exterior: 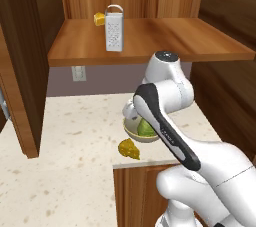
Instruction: Pick the cheese from the fridge and the cheese grater from the cabinet and place them next to the salad bowl.
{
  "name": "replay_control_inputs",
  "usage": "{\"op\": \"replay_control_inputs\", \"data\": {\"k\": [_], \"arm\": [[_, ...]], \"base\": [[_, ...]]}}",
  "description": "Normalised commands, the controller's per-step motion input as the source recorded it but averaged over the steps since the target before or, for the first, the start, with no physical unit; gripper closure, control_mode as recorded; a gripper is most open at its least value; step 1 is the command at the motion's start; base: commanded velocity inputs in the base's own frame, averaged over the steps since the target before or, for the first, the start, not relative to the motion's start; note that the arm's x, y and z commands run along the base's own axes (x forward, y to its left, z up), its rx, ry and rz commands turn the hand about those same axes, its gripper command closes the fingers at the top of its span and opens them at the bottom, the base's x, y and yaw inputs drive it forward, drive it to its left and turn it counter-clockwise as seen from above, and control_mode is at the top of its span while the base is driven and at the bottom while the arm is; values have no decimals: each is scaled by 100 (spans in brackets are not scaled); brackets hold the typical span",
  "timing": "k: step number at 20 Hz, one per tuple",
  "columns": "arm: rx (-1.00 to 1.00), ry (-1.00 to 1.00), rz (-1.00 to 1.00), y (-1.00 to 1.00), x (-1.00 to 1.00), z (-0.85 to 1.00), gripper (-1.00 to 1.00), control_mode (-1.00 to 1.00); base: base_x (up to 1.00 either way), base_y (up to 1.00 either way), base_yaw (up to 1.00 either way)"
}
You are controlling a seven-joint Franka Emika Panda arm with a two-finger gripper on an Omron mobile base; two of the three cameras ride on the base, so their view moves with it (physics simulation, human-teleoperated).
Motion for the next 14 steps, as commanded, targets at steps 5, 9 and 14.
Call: {"op": "replay_control_inputs", "data": {"k": [5, 9, 14], "arm": [[4, -17, 0, -10, -12, 53, -100, -100], [7, -25, 3, -9, -8, 50, -100, -100], [12, -9, 3, -7, -3, 62, -100, -100]], "base": [[0, 0, 0], [0, 0, 0], [0, 0, 0]]}}
